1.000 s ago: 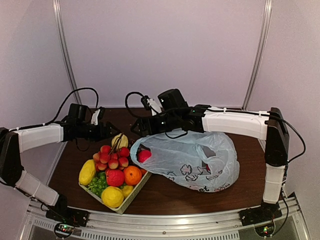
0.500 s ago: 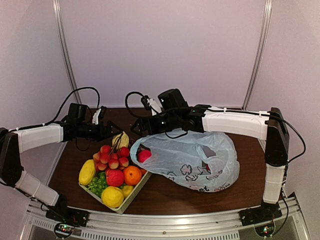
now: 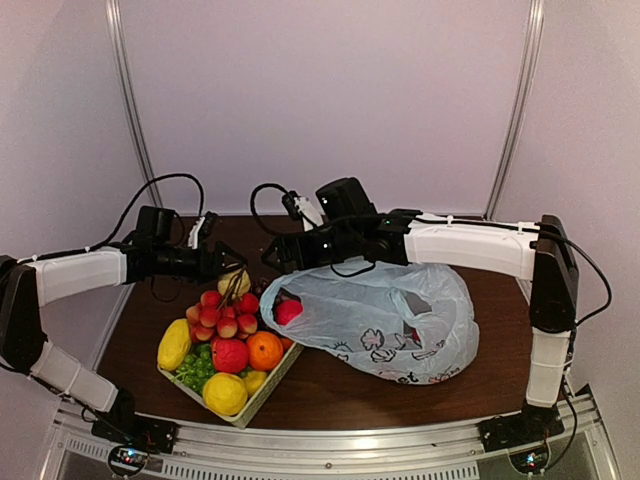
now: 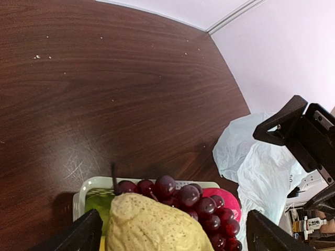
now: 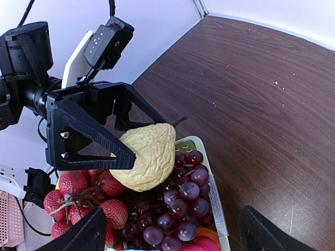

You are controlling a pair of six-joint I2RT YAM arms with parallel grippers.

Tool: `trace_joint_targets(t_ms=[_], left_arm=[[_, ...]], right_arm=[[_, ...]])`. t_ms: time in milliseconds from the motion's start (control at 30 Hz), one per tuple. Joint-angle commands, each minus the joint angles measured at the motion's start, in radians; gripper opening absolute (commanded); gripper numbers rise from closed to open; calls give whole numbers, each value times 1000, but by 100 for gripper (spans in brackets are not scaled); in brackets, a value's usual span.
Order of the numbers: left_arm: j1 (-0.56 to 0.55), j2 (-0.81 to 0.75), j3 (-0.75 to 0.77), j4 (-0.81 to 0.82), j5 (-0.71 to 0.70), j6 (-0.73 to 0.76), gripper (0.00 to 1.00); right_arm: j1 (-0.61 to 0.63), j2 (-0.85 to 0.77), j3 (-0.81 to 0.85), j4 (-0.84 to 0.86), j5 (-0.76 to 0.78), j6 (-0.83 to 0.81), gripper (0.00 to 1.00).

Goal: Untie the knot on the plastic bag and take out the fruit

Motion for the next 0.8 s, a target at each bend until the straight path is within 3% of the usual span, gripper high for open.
trace_joint_targets(t_ms=[0, 767], left_arm=[[-7, -7, -6, 40, 45, 14, 97], [-8, 34, 37, -103, -71, 109, 94]], right_arm=[[-6, -37, -12, 7, 16, 1, 88], [-5, -44, -14, 8, 16, 6, 88]])
